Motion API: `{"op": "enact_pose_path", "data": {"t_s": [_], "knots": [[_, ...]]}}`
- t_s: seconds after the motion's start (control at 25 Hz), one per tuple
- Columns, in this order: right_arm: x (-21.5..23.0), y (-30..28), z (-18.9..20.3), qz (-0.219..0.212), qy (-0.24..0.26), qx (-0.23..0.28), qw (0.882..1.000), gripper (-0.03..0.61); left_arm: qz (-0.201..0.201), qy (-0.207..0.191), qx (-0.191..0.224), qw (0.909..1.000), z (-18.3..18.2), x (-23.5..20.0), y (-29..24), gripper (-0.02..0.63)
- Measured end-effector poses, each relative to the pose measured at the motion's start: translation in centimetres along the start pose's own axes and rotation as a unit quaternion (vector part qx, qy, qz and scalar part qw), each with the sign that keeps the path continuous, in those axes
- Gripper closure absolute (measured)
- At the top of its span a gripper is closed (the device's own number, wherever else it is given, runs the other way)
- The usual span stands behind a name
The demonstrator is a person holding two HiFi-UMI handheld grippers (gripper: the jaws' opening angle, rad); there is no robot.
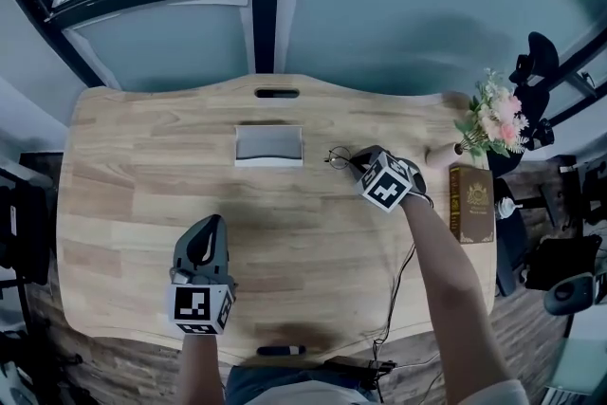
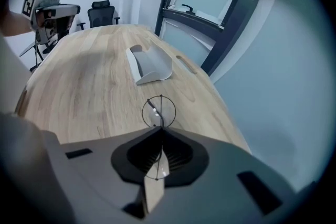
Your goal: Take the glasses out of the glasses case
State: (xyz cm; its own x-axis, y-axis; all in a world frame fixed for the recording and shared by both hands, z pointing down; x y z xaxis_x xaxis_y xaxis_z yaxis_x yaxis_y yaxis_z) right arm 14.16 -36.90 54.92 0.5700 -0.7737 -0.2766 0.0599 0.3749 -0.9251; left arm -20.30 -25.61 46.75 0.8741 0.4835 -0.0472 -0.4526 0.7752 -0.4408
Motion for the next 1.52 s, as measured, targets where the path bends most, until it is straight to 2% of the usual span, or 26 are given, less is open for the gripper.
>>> {"op": "enact_pose_path", "data": {"t_s": [0.36, 0.48, 0.68, 0.8, 0.96, 1.0, 1.08, 1.16, 1.32, 1.52], "knots": [[-0.3, -0.9, 0.2, 0.017, -0.007, -0.015, 1.000, 0.558, 0.016, -0.005, -0.011, 0.9998, 0.3, 0.1, -0.5, 0.598], [-0.4, -0.2, 0.2, 0.025, -0.022, -0.013, 0.999, 0.529, 0.022, -0.005, -0.008, 0.9997, 0.3, -0.2, -0.3, 0.598], [-0.8, 3.2, -0.1, 0.060, -0.083, 0.026, 0.994, 0.437, 0.042, -0.005, 0.009, 0.9991, 0.1, -0.7, 0.1, 0.598], [-2.2, 5.3, -0.6, 0.072, -0.126, 0.048, 0.988, 0.436, 0.060, -0.013, 0.017, 0.9980, -0.1, -1.2, 0.6, 0.598], [-5.0, 8.3, -1.3, 0.083, -0.150, 0.077, 0.982, 0.454, 0.070, -0.017, 0.035, 0.9968, -0.7, -1.6, 1.4, 0.598], [-5.7, 9.2, -1.4, 0.086, -0.158, 0.089, 0.980, 0.459, 0.067, -0.013, 0.042, 0.9968, -0.9, -1.8, 1.7, 0.598], [-7.1, 11.2, -1.5, 0.103, -0.171, 0.115, 0.973, 0.528, 0.058, -0.003, 0.057, 0.9967, -1.2, -2.1, 2.6, 0.598], [-8.5, 13.4, -1.6, 0.118, -0.181, 0.144, 0.966, 0.566, 0.053, -0.002, 0.071, 0.9961, -1.6, -2.0, 3.7, 0.598], [-11.3, 17.9, -1.8, 0.142, -0.186, 0.202, 0.951, 0.568, 0.048, -0.011, 0.093, 0.9944, -2.2, -0.7, 6.3, 0.598], [-15.1, 24.2, -0.9, 0.176, -0.199, 0.273, 0.924, 0.568, 0.041, -0.022, 0.115, 0.9922, -3.1, 2.1, 9.9, 0.598]]}}
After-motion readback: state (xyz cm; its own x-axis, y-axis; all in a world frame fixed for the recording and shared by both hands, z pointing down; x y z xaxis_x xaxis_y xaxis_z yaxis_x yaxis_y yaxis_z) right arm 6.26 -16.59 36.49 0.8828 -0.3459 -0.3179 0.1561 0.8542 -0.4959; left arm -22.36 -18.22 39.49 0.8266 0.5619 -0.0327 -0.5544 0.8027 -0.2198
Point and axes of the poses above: the fingertips, and each gripper's own axes: y backward along the fingers, x to its right, z out of its underside, the point moved 8 cm from there along y, backward along the fingers, and after that the axes turned 9 degrees about -x, right-handed, at the moved point
